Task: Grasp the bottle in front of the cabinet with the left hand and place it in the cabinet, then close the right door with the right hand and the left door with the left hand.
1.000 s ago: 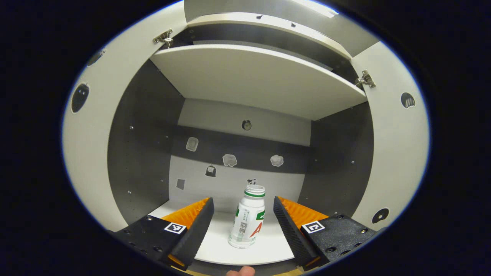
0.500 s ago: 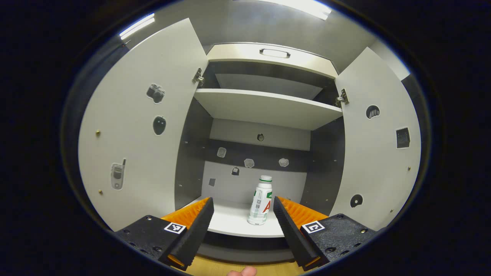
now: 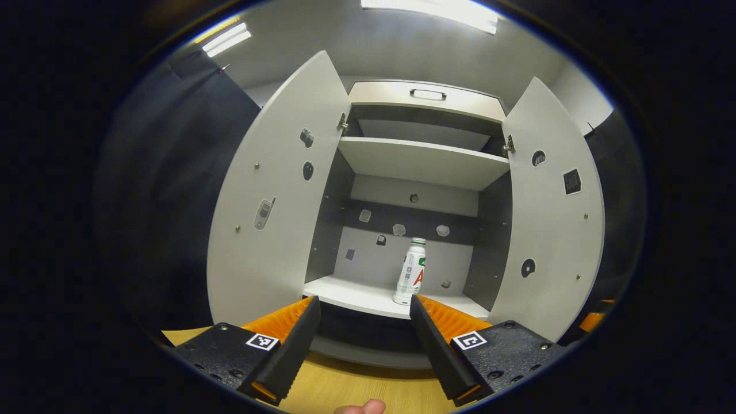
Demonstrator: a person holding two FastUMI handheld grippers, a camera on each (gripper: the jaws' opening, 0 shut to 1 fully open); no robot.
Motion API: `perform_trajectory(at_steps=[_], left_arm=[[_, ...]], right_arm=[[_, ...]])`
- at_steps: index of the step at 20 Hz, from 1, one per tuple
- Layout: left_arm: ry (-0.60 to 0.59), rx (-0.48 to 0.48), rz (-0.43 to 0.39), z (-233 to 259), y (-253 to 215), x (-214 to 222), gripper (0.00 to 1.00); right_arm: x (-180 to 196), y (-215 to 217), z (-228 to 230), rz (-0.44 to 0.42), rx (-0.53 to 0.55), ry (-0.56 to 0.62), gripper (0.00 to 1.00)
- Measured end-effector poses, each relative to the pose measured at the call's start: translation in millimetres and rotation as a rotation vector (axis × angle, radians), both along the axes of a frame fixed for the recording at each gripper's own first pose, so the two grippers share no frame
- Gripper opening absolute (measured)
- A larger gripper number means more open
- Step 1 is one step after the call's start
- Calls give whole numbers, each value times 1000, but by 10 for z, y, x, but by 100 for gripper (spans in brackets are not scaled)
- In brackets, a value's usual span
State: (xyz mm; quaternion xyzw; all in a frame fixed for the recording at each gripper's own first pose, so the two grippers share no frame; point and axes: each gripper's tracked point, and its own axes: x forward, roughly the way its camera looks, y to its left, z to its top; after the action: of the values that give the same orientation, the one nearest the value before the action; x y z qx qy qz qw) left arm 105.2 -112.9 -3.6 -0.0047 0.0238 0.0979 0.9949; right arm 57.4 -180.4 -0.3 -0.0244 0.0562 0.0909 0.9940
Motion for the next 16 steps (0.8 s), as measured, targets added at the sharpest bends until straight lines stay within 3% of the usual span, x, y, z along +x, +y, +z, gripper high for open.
perform_trajectory(at_steps=[3,6,8,9,16], left_arm=[[-14,49,-15,-38,-17,-119,95],[-30,6,-74,-53,-101,-160,94],[-26,-30,-94,-120,-77,-157,95],[-18,-39,-103,-147,-50,-156,95],[30,-32,-103,-289,278,-206,95]], right_arm=[[6,-25,5,-72,9,-13,98],[46,20,143,-115,53,-46,98],[79,-55,266,-169,29,-75,93],[98,-89,356,-194,5,-95,98],[388,-360,960,-327,-69,-143,98]])
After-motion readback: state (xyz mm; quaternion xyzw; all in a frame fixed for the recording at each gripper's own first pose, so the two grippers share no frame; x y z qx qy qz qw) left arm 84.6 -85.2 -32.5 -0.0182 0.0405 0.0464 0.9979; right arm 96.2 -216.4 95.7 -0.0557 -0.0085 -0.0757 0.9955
